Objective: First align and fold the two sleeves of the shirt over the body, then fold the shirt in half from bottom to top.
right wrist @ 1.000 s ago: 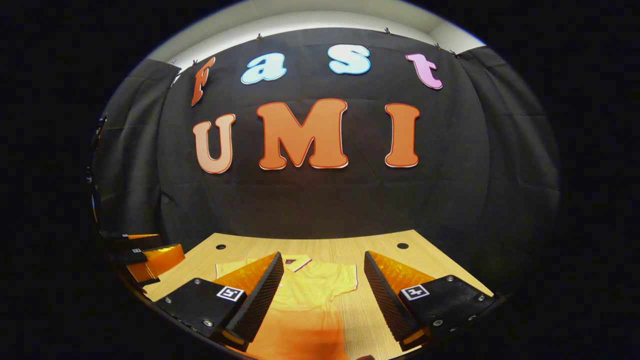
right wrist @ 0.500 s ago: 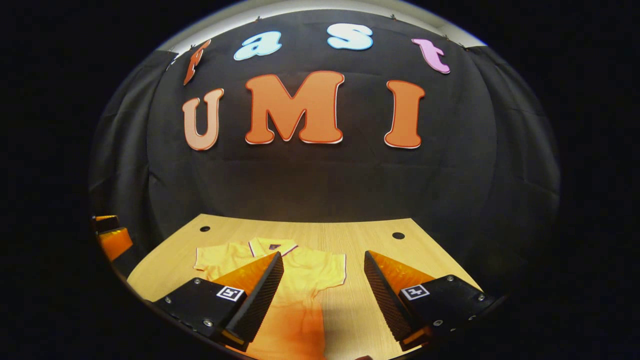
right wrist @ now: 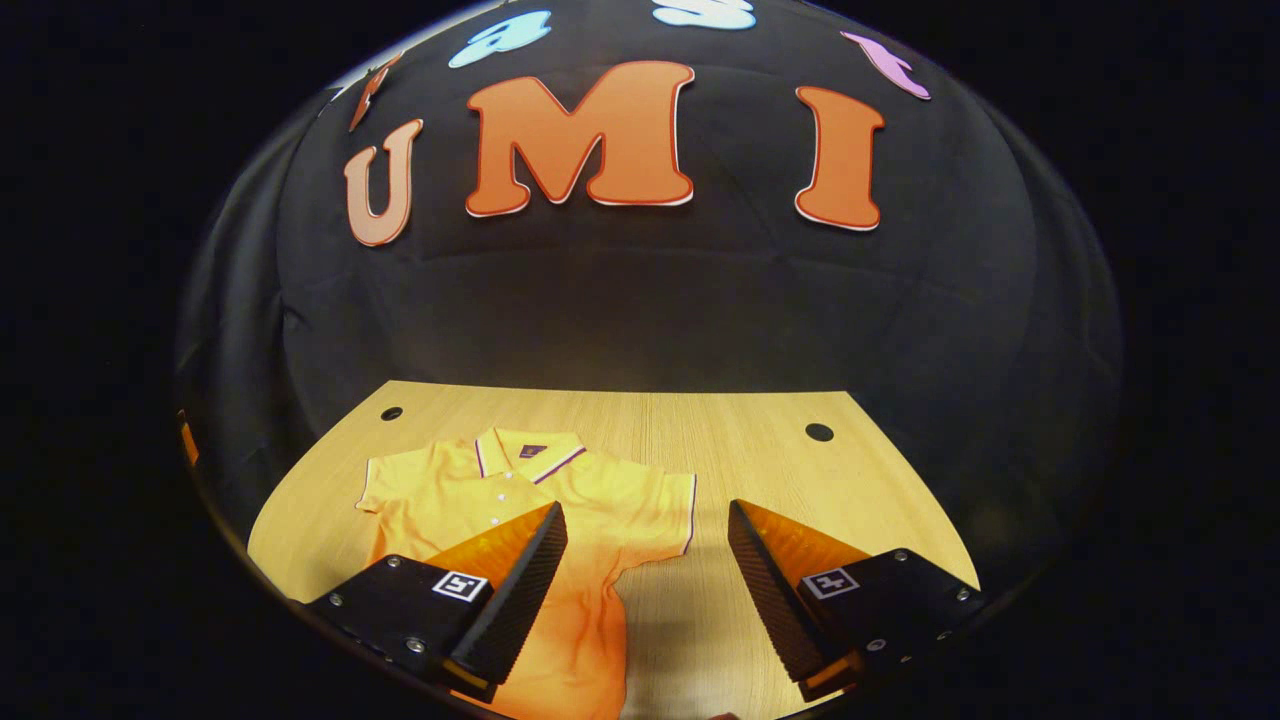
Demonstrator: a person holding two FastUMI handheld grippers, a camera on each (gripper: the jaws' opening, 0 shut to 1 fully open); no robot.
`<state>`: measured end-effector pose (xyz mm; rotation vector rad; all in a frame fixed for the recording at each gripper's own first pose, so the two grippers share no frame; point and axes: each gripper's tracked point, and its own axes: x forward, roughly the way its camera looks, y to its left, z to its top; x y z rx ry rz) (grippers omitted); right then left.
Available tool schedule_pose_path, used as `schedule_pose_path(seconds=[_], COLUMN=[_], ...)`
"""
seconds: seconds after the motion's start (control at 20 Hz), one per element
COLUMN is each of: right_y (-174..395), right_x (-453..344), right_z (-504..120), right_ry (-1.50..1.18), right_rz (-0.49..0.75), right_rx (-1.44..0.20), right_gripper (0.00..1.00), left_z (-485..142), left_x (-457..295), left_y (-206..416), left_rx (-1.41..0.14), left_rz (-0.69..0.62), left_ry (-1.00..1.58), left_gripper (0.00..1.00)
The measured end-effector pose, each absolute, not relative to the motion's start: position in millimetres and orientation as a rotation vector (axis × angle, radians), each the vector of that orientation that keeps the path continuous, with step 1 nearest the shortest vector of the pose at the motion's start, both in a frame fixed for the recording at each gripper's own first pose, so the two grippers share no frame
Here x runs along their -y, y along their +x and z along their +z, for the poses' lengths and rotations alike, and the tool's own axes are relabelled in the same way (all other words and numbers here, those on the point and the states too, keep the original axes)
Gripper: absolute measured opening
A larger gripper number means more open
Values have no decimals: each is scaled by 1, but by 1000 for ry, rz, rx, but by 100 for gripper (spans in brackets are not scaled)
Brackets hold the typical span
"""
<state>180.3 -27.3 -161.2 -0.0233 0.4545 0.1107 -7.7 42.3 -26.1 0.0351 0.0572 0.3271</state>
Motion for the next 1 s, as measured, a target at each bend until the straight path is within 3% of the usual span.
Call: schedule_pose_path(seconds=[0.5, 0.7, 0.75, 0.8, 1.0], right_y=[242, 266, 273, 279, 299], right_x=[35, 40, 42, 43, 50], right_z=[-216, -240, -248, -256, -284], right_ry=[-37, -42, -42, -36, -21], right_rz=[172, 185, 183, 181, 171], right_rx=[-693, -798, -832, -864, -1014], right_gripper=[96, 91, 82, 87, 79], left_z=[-47, -51, -51, -53, -59], left_x=[-45, -45, -46, -45, -43], left_y=[-16, -21, -22, -23, -30], left_rx=[-132, -162, -169, -176, -205], left_rz=[478, 529, 539, 548, 585], left_ry=[7, 5, 7, 9, 4], left_gripper=[98, 98, 98, 98, 97])
